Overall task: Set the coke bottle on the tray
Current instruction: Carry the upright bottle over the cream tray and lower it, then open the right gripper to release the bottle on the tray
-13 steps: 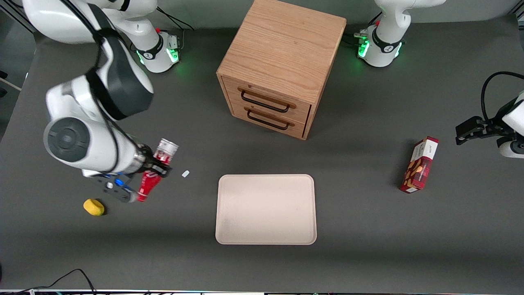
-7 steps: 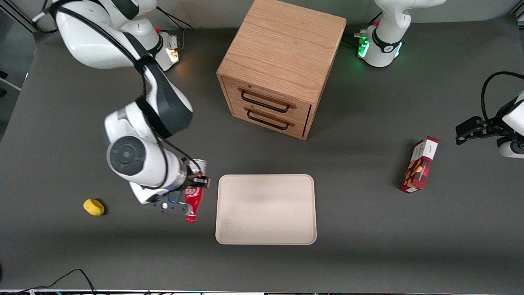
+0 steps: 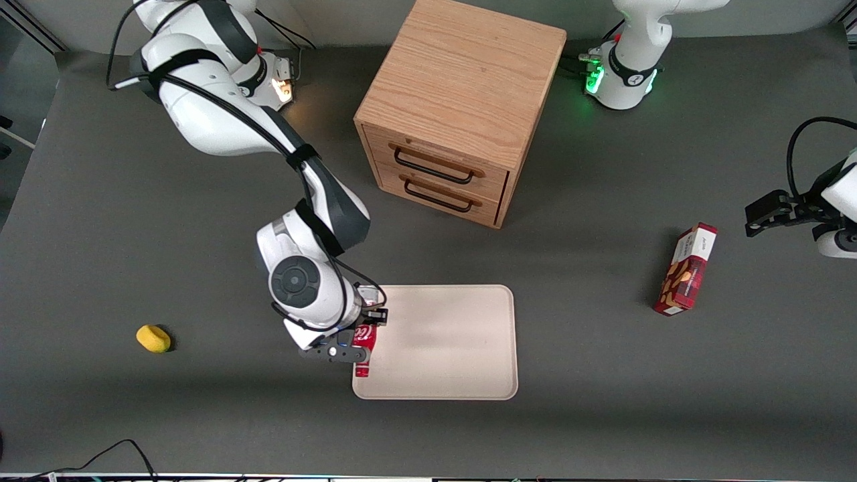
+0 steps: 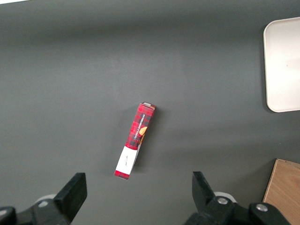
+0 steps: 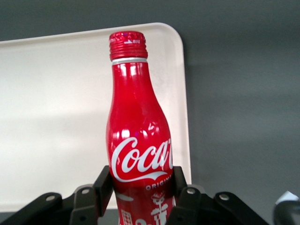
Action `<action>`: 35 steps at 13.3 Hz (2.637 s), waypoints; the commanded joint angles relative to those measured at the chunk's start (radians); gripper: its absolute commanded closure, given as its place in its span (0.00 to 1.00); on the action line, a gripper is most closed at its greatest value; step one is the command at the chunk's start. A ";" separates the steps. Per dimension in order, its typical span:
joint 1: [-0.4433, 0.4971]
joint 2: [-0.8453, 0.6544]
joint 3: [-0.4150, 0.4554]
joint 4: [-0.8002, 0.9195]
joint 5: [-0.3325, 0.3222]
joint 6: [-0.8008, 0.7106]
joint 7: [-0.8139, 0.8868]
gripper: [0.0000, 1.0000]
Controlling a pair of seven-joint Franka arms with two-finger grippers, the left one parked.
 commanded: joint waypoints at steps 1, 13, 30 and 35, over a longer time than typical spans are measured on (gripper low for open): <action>0.019 0.053 -0.025 0.056 -0.027 0.031 -0.086 1.00; 0.006 0.127 -0.029 0.044 -0.030 0.143 -0.079 1.00; 0.005 0.134 -0.045 0.039 -0.030 0.176 -0.079 0.00; 0.005 0.133 -0.045 0.039 -0.030 0.173 -0.078 0.00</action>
